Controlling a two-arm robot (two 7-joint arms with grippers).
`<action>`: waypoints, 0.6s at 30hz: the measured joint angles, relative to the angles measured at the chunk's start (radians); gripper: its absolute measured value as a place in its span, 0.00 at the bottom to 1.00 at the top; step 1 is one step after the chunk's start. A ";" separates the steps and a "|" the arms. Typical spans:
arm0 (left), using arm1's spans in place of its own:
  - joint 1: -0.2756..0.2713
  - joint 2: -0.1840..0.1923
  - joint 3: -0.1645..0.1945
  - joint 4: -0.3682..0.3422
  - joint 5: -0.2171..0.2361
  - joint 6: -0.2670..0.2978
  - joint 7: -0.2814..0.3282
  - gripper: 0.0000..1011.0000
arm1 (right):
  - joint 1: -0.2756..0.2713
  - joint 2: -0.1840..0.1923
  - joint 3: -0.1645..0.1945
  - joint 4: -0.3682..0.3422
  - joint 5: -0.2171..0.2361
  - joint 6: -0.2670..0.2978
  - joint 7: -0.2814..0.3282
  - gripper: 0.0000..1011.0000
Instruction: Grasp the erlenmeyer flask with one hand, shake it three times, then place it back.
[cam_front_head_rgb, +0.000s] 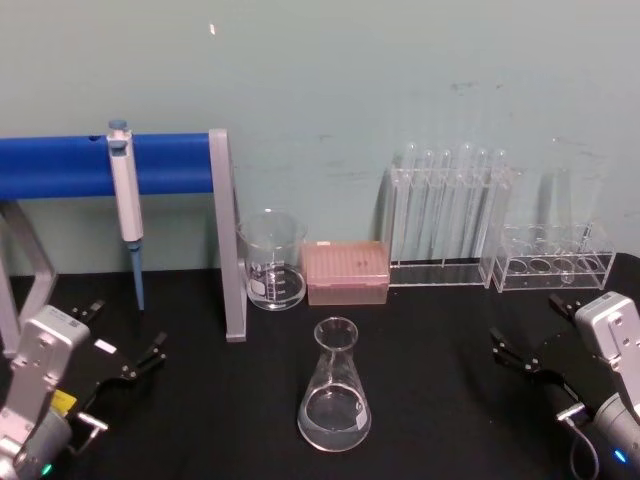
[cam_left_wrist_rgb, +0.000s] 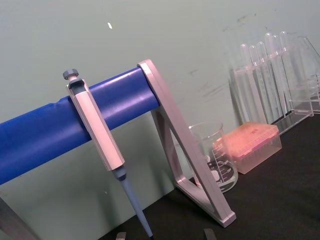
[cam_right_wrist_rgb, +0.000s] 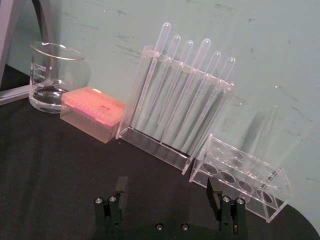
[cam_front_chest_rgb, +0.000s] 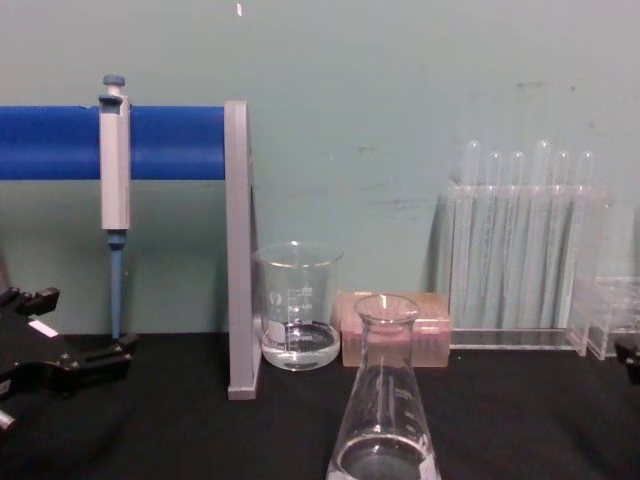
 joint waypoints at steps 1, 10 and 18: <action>0.000 0.000 0.000 0.000 0.000 0.000 0.000 0.99 | 0.000 0.000 0.000 0.000 0.000 0.000 0.000 0.99; 0.000 0.000 0.000 0.000 0.000 0.000 0.000 0.99 | 0.000 0.000 0.000 0.000 0.000 0.000 0.000 0.99; 0.000 0.000 0.000 0.000 0.000 0.000 0.000 0.99 | 0.000 0.000 0.004 0.000 -0.001 -0.001 0.005 0.99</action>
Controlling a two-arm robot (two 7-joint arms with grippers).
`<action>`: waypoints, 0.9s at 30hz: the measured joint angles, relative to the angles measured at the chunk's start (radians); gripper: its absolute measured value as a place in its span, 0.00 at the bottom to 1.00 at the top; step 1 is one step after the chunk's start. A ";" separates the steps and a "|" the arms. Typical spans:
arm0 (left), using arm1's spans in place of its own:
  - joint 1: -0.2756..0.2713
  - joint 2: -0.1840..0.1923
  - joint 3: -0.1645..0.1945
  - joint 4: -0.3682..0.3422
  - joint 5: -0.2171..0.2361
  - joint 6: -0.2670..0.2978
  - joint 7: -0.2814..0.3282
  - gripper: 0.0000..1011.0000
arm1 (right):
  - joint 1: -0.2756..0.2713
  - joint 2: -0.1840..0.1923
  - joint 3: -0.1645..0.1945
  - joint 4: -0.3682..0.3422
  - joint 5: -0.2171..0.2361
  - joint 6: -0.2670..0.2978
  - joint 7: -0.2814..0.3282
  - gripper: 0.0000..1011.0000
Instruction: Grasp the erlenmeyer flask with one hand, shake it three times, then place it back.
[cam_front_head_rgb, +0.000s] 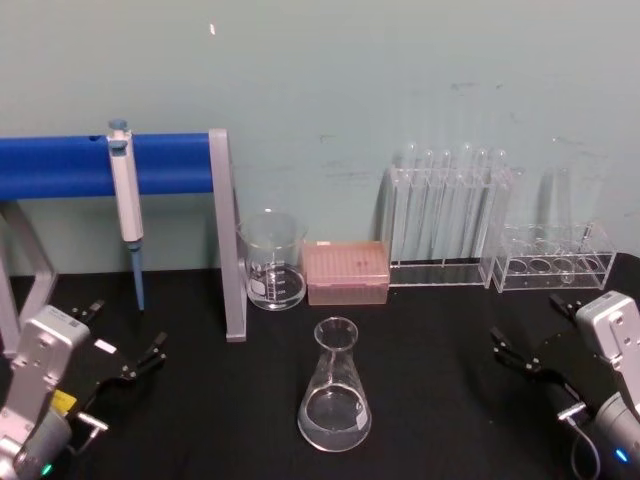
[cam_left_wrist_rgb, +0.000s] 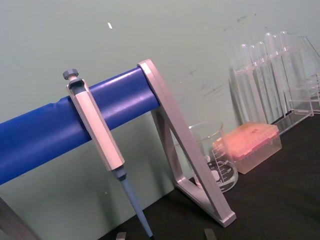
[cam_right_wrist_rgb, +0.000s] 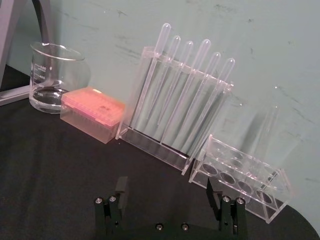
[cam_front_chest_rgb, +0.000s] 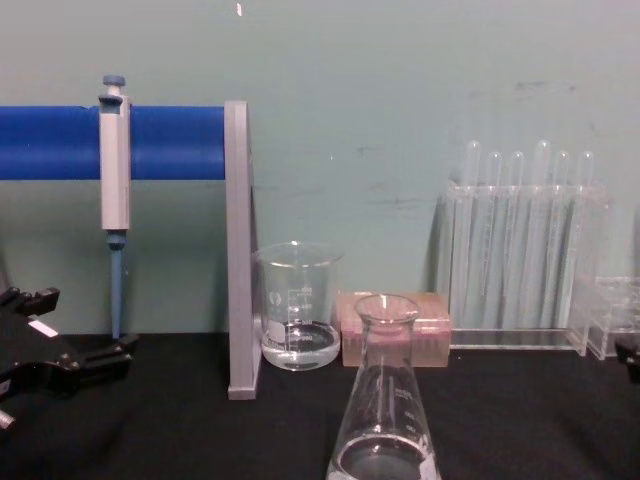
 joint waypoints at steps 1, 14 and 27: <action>0.000 0.000 0.000 0.000 0.000 0.000 0.000 0.99 | -0.002 0.001 0.006 0.000 0.000 -0.002 0.008 0.99; 0.000 0.000 0.000 0.000 0.000 0.000 0.000 0.99 | -0.037 0.007 0.049 -0.008 0.039 -0.021 0.097 0.99; 0.000 0.000 0.000 0.000 0.000 0.000 0.000 0.99 | -0.095 0.027 0.081 -0.075 0.079 -0.004 0.189 0.99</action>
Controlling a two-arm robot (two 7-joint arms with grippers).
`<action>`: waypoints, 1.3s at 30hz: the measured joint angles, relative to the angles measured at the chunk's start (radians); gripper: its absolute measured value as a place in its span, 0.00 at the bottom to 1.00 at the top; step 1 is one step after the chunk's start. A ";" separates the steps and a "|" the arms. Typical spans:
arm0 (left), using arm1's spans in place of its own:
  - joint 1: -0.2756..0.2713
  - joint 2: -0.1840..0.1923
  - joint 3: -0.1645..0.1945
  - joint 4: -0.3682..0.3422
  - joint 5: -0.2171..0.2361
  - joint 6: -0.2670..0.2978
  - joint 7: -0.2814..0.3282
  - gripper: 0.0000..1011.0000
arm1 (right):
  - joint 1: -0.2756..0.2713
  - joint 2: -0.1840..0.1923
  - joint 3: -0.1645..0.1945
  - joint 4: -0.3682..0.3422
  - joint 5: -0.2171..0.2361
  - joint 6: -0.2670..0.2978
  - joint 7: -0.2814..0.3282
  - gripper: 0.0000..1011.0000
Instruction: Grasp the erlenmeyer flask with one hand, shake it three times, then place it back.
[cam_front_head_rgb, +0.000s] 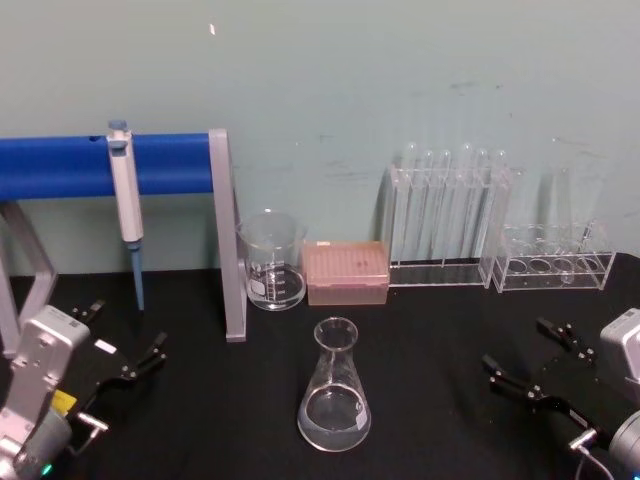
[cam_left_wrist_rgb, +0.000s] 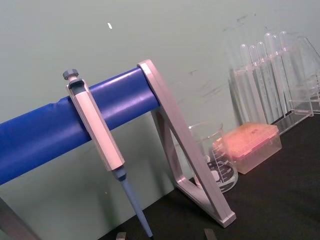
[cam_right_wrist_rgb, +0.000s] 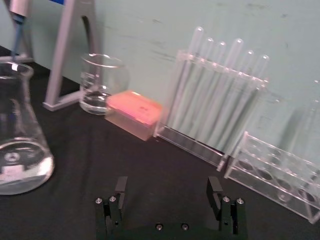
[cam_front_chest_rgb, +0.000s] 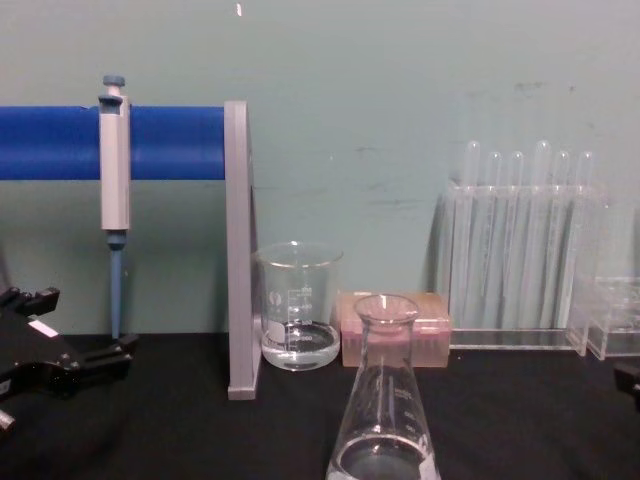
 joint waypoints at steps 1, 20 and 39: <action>0.000 0.000 0.000 0.000 0.000 0.000 0.000 0.99 | -0.006 0.002 0.003 -0.010 0.003 0.000 0.011 0.99; 0.000 0.000 0.000 0.000 0.000 0.000 0.000 0.99 | -0.017 -0.009 -0.001 -0.059 0.059 -0.017 0.222 0.99; 0.000 0.000 0.000 0.000 0.000 0.000 0.000 0.99 | 0.027 -0.086 -0.010 -0.017 0.115 0.004 0.365 0.99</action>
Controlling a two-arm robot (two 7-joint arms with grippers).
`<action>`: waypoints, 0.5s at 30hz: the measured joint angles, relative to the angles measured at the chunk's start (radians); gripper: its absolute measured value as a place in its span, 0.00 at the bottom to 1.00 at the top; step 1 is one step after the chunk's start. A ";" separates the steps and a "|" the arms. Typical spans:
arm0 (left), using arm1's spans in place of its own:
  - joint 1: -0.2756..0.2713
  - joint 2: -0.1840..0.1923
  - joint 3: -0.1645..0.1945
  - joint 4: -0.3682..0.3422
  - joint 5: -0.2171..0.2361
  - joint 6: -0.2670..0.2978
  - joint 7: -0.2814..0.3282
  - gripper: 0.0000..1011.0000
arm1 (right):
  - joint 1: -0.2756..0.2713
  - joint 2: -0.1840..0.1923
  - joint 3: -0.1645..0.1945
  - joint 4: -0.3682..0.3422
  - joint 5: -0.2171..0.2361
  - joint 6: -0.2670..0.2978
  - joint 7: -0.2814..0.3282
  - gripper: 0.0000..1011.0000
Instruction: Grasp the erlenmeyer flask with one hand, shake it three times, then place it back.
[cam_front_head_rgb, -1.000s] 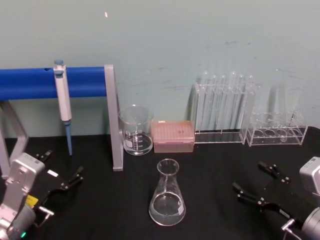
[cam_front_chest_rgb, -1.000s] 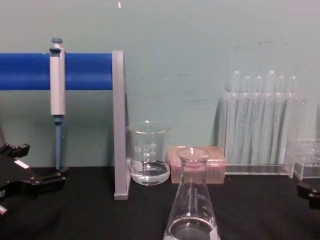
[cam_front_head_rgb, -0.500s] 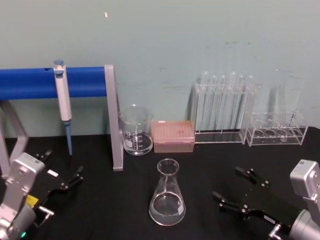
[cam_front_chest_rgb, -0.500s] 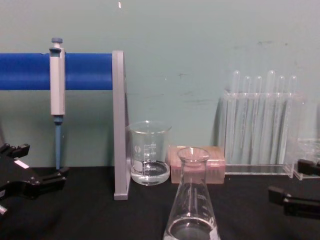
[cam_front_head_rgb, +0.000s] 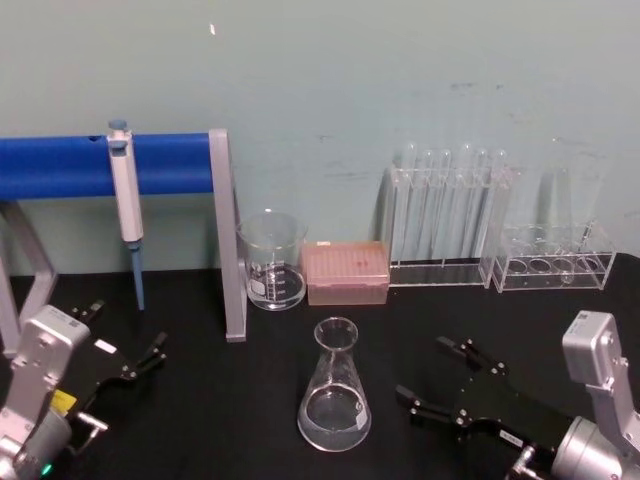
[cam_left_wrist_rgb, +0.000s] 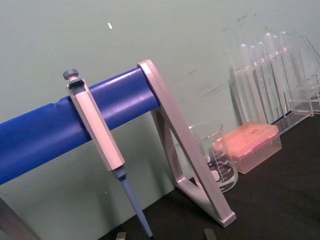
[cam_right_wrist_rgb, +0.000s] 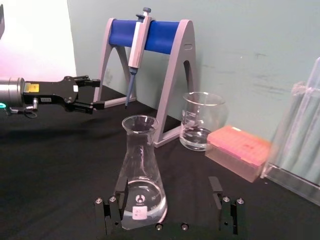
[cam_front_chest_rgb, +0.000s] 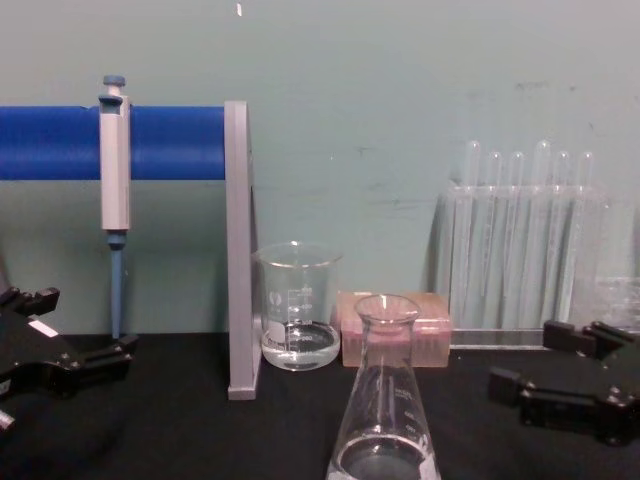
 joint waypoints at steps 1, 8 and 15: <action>0.000 0.000 0.000 0.000 0.000 0.000 0.000 0.99 | 0.005 -0.007 0.000 0.006 0.006 0.006 0.009 0.99; 0.000 0.000 0.000 0.000 0.000 0.000 0.000 0.99 | 0.028 -0.032 -0.006 0.034 0.019 0.020 0.035 0.99; 0.000 0.000 0.000 0.000 0.000 0.000 0.000 0.99 | 0.057 -0.049 -0.024 0.060 0.021 0.022 0.059 0.99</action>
